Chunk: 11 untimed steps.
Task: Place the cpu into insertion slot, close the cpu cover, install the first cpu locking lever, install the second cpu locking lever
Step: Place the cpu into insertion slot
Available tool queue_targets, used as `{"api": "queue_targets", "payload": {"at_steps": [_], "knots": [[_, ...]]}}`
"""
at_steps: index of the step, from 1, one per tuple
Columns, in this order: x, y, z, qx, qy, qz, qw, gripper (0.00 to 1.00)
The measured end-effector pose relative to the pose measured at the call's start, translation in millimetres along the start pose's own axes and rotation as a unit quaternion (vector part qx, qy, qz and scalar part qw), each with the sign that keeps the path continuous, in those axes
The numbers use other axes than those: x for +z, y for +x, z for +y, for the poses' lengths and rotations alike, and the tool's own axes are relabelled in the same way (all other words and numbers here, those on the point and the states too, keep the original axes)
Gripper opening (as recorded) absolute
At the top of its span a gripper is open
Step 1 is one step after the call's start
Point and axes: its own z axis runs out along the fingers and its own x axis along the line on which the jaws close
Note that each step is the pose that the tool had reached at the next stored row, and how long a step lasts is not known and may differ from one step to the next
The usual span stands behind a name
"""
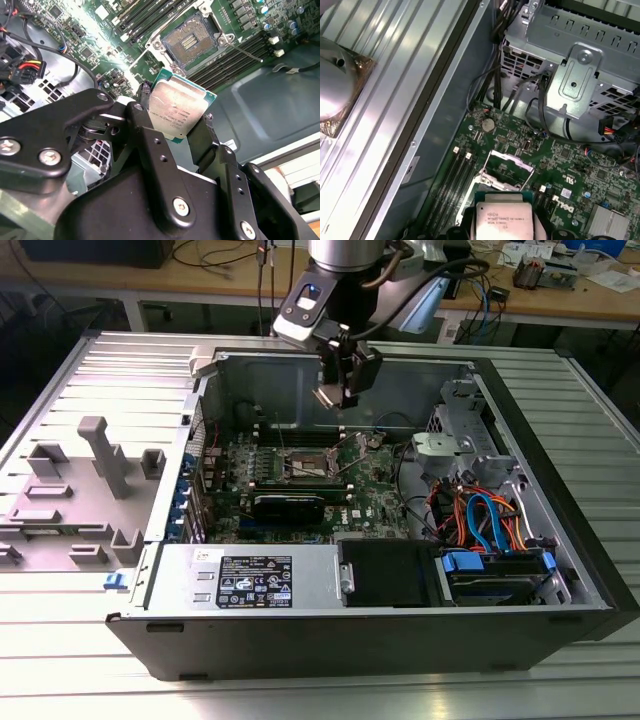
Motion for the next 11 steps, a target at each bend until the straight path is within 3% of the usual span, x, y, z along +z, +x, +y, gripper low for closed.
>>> {"api": "queue_targets", "payload": {"at_steps": [11], "knots": [[1.4, -0.4, -0.3, 0.045, -0.0009, -0.0039, 0.999, 0.55]]}}
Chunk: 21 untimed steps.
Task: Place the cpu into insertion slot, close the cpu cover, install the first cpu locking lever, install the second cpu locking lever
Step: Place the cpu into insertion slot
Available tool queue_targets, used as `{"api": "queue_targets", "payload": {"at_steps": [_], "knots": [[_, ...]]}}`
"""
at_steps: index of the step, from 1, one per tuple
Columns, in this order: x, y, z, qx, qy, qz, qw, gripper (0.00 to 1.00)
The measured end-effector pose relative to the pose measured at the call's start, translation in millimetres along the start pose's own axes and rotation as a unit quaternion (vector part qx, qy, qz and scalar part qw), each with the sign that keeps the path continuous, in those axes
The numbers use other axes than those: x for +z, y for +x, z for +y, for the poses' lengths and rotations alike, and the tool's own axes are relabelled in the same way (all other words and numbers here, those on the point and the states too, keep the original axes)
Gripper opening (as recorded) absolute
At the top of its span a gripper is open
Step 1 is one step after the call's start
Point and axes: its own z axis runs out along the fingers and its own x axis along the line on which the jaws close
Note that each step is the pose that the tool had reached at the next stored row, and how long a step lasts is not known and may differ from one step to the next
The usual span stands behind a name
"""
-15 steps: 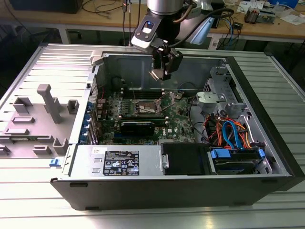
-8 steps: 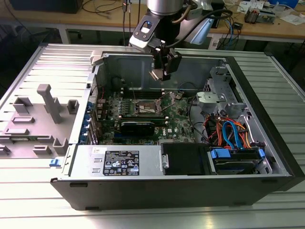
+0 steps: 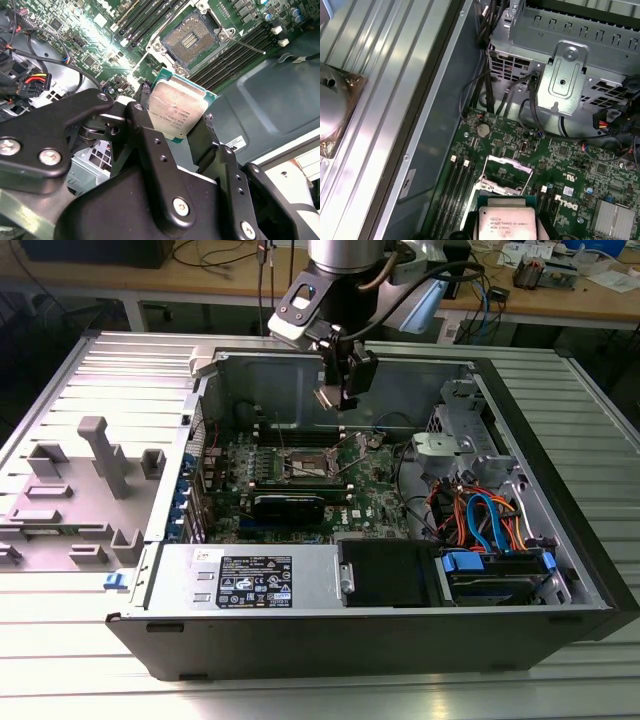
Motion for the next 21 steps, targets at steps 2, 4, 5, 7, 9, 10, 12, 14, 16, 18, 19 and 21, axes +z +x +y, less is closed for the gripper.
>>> {"api": "queue_targets", "payload": {"at_steps": [2, 4, 5, 7, 9, 10, 12, 14, 16, 18, 19, 21], "knots": [[0.0, 0.0, 0.0, 0.001, 0.0, -0.0001, 1.0, 0.55], [0.0, 0.0, 0.0, 0.002, -0.0001, -0.0001, 1.0, 0.55], [0.0, 0.0, 0.0, 0.002, -0.0001, -0.0002, 1.0, 0.55], [0.0, 0.0, 0.0, 0.002, -0.0001, -0.0002, 1.0, 0.55], [0.0, 0.0, 0.0, 0.002, -0.0001, -0.0001, 1.0, 0.55], [0.0, 0.0, 0.0, 0.002, -0.0001, -0.0001, 1.0, 0.55], [0.0, 0.0, 0.0, 0.002, -0.0001, -0.0001, 1.0, 0.55], [0.1, -0.1, -0.1, 0.002, -0.0001, -0.0001, 1.0, 0.55], [0.3, -0.8, -0.4, 0.003, -0.0002, -0.0002, 1.0, 0.55], [1.1, -1.1, -0.5, 0.011, -0.0002, -0.001, 0.9999, 0.55], [1.5, -1.1, -0.5, 0.015, -0.0003, -0.0013, 0.9999, 0.55], [2.0, -1.2, -0.4, 0.025, -0.0002, -0.0024, 0.9997, 0.55]]}}
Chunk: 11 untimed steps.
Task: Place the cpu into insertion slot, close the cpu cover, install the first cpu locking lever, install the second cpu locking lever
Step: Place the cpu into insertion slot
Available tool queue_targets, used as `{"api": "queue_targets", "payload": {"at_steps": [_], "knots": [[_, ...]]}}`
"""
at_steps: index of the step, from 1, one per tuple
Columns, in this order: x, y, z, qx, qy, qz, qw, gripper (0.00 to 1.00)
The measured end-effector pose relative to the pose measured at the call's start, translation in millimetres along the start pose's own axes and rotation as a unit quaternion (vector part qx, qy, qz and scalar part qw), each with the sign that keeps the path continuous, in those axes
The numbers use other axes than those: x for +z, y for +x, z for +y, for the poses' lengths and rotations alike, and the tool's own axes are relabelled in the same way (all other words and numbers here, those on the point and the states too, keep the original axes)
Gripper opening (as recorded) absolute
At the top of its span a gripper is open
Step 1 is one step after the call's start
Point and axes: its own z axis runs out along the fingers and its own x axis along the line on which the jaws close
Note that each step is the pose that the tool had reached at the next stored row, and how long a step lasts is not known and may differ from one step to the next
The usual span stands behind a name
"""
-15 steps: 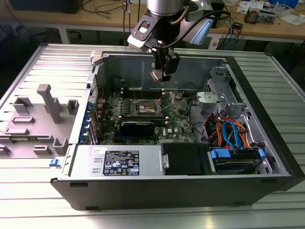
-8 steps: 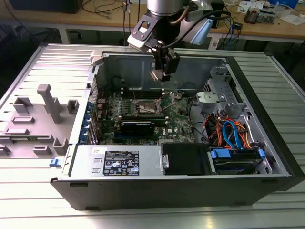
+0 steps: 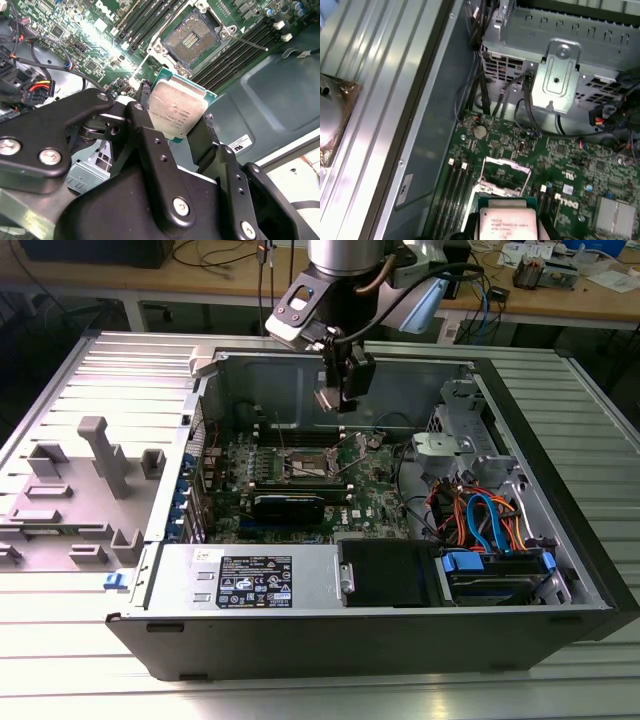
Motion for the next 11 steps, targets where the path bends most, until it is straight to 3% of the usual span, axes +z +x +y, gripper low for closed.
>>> {"api": "queue_targets", "payload": {"at_steps": [3, 11], "knots": [[1.8, 0.0, -0.3, 0.015, 0.0014, -0.001, 0.9999, 0.55], [3.6, -0.3, -0.5, 0.024, 0.0034, -0.0011, 0.9997, 0.55]]}}
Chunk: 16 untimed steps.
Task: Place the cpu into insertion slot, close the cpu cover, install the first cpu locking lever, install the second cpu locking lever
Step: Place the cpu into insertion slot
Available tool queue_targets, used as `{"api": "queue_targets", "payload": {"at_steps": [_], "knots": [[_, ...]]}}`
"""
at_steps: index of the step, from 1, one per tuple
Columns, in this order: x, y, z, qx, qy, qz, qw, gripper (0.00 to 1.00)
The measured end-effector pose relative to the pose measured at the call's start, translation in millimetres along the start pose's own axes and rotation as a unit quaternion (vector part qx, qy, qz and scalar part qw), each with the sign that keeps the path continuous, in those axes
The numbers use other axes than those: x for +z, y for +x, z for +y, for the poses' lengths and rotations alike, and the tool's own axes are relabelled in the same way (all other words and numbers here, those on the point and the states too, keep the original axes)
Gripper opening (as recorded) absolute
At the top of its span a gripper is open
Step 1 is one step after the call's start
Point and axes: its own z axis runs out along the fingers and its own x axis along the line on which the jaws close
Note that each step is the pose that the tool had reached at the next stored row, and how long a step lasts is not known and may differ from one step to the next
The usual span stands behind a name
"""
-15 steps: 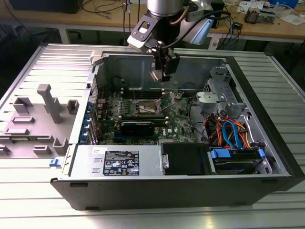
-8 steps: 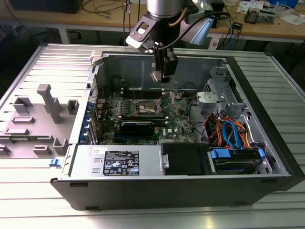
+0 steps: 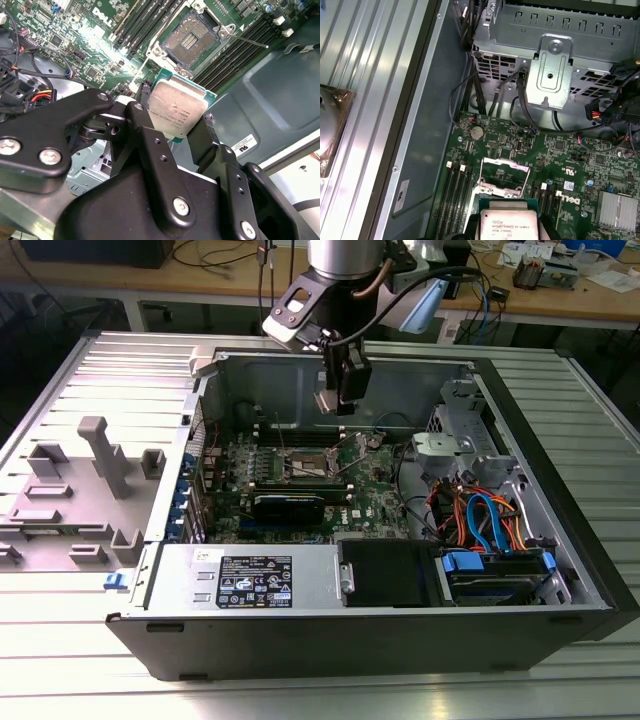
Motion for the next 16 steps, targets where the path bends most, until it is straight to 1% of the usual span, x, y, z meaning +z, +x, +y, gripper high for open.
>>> {"api": "queue_targets", "payload": {"at_steps": [11, 16], "knots": [[0.3, 0.0, 0.0, 0.003, -0.0001, -0.0003, 1.0, 0.55], [3.9, -0.4, -0.3, 0.008, -0.0002, -0.0006, 1.0, 0.55]]}}
